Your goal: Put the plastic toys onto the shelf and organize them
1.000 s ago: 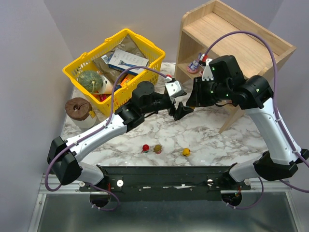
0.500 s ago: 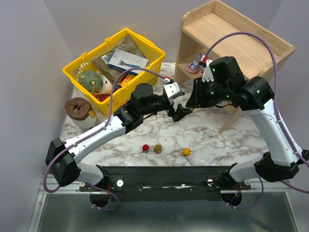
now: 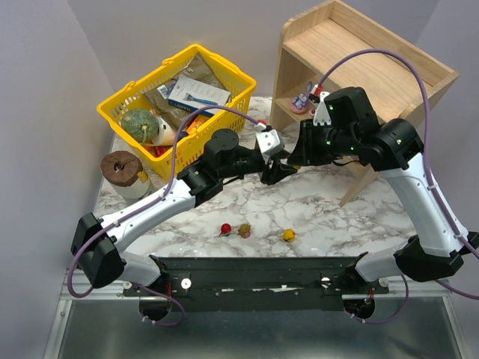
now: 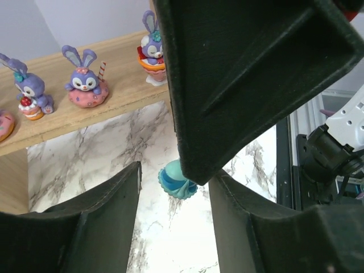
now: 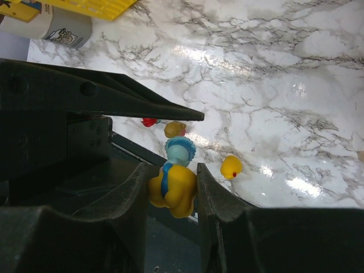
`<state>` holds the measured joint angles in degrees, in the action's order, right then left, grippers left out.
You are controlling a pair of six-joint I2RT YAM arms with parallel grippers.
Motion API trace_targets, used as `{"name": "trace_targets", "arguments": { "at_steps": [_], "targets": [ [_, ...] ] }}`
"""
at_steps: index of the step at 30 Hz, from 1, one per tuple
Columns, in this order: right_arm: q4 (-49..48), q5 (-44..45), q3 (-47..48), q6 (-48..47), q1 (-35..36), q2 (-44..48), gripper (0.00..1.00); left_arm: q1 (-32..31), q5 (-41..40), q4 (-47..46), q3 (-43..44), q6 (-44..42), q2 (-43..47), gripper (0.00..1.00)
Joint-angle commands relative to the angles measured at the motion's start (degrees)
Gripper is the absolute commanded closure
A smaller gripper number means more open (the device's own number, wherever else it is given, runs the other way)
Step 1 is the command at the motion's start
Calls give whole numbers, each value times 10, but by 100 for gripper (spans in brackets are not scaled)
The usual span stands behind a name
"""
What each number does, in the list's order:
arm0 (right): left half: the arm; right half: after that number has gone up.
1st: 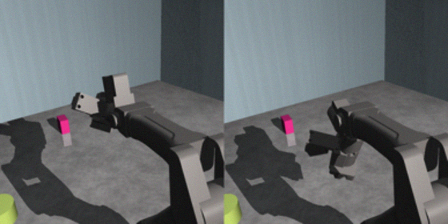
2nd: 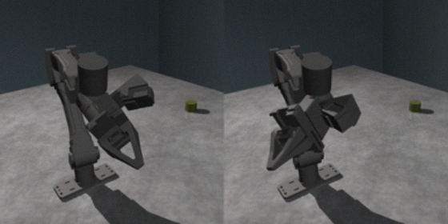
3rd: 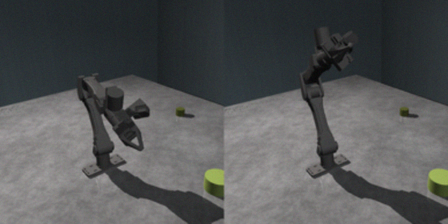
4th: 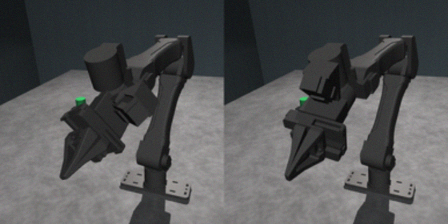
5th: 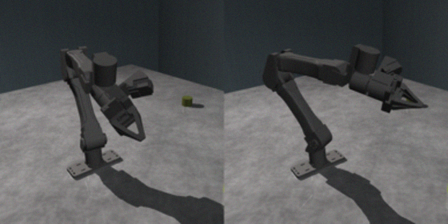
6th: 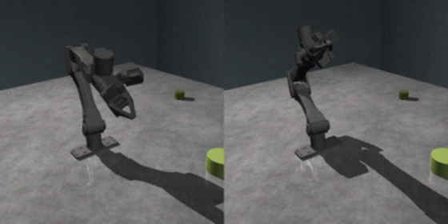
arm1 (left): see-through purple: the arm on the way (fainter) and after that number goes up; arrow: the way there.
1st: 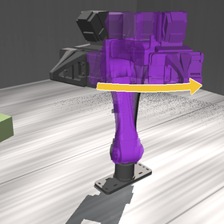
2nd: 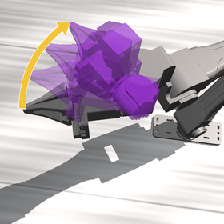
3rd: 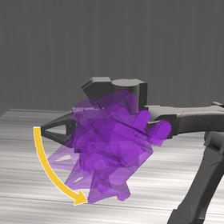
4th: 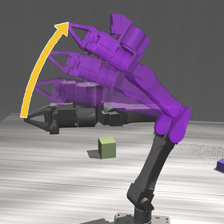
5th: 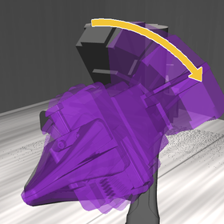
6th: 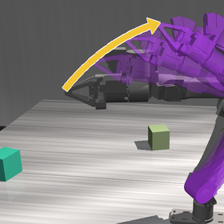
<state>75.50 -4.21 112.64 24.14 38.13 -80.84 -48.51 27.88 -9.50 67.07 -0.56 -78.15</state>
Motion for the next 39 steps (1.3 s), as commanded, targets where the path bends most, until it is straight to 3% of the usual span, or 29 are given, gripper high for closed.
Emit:
{"name": "trace_targets", "arguments": {
  "at_steps": [1,6,12,15,20,22,25,32,39],
  "targets": [
    [-5,6,-27,16,2,15,99,3,-29,22,28,19,-17,49],
    [-61,38,-68,37,2,26,99,3,-61,49,42,58,-28,75],
    [-146,60,-122,43,2,55,98,3,-84,43,44,102,-26,90],
    [-178,61,-140,42,2,67,89,3,-87,31,47,131,-24,99],
    [-235,77,-174,40,2,92,47,3,-88,3,49,205,-22,100],
    [-247,86,-178,40,2,101,37,3,-93,-10,51,227,-22,100],
    [-269,93,-180,38,3,111,30,3,-100,-34,47,269,-19,100],
    [-293,92,-151,29,2,94,34,3,-107,-73,46,307,-17,100],
    [-287,95,-138,29,2,83,59,3,-114,-77,41,311,-12,100]
  ]
}}
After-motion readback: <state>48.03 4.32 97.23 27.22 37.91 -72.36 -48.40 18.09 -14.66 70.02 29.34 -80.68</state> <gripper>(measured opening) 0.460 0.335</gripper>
